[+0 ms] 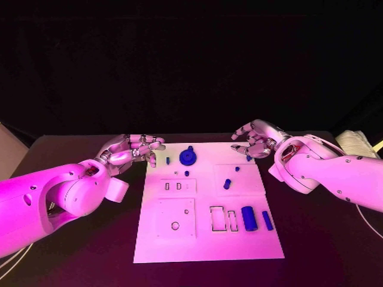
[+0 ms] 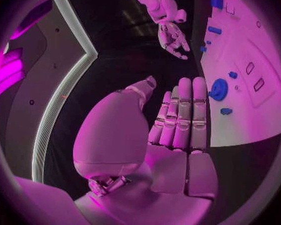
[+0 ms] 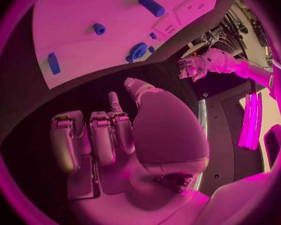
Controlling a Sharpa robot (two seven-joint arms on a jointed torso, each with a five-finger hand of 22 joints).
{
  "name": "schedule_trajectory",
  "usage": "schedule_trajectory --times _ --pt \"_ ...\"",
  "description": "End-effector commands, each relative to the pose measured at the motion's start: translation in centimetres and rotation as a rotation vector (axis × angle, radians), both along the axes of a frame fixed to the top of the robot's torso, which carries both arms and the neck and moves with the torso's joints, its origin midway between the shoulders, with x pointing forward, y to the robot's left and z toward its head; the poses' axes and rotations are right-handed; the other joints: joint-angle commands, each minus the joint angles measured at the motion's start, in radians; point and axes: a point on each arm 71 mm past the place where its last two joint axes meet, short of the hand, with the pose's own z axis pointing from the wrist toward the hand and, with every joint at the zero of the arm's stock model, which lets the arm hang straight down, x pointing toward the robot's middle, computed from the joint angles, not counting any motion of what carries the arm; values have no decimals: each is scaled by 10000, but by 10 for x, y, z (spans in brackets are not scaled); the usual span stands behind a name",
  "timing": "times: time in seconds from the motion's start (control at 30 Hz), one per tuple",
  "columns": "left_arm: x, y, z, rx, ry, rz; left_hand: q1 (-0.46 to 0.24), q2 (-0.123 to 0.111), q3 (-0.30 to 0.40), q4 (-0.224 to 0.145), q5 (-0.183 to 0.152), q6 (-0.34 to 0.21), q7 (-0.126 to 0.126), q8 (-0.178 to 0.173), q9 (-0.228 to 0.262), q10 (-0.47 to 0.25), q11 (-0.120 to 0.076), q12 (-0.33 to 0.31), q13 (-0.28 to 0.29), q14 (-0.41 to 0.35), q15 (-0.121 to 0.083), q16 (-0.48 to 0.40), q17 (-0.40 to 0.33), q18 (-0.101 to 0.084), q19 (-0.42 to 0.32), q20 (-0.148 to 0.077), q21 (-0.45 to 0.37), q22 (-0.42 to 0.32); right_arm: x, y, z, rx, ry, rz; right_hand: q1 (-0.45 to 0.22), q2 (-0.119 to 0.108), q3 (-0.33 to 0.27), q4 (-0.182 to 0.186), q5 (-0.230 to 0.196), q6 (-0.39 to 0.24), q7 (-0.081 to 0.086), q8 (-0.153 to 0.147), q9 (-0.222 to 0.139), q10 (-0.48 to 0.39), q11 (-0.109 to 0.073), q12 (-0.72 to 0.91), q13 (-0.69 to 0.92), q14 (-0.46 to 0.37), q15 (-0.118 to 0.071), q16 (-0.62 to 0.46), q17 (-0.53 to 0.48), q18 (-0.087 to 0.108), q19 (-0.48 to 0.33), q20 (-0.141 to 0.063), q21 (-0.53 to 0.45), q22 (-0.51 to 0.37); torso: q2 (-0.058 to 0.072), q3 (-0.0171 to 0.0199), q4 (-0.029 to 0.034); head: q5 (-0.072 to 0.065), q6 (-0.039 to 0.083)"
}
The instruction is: Assemble the parts on the task board
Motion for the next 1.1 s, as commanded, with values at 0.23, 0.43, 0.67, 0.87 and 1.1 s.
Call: schedule_trajectory --times 0.23,0.43,0.67,0.87,1.1 --pt "-1 0 1 -105 -98 -141 -69 63 -15 21 -3 -41 41 -33 8 -49 -11 -12 -12 66 28 -66 -9 65 -53 -2 39 1 6 30 -7 -487 753 772 -160 44 530 -99 170 -524 38 -407 -275 613 -37 25 2225 1021 -44 37 2629 -68 1063 -59 44 2627 11 -32 -20 20 -10" --pt "-1 1 2 -144 -175 -90 -63 72 -14 19 -3 -34 36 -31 13 -41 -14 -7 -10 67 26 -65 -10 66 -54 -2 41 0 10 56 -12 -891 1149 1226 -427 119 726 -98 -14 -1369 -64 -456 -691 714 -123 123 2313 1021 -112 37 2629 -68 1063 -110 44 2627 33 -25 16 6 -23" --pt "-1 3 2 -156 -210 -38 -48 84 -6 12 -3 -22 27 -25 17 -29 -21 0 -8 69 23 -64 -10 67 -54 -2 44 -1 15 80 -15 -1272 1510 1506 -536 103 839 -198 -27 -2137 -195 -489 -1045 788 -293 193 2378 1021 -259 37 2629 -68 1063 -229 44 2627 68 -84 96 -59 -23" --pt "-2 2 3 -154 -197 -54 -40 87 -3 7 -2 -17 24 -23 19 -24 -23 3 -7 70 21 -64 -11 67 -53 -2 45 -1 20 95 -17 -1543 1640 1578 -578 113 888 -234 1 -2338 -230 -488 -1140 811 -373 215 2399 1021 -329 37 2629 -68 1063 -292 44 2627 117 -123 164 -76 -15" --pt "-1 5 2 -104 -188 21 -10 100 11 -8 -2 -8 22 -20 24 -17 -27 6 -6 72 15 -62 -12 69 -53 -5 49 -1 21 106 -19 -1623 1669 1668 -659 177 935 -218 25 -2138 -260 -426 -1085 822 -383 225 2409 1021 -359 37 2629 -68 1063 -335 44 2627 174 -150 204 -84 -32"
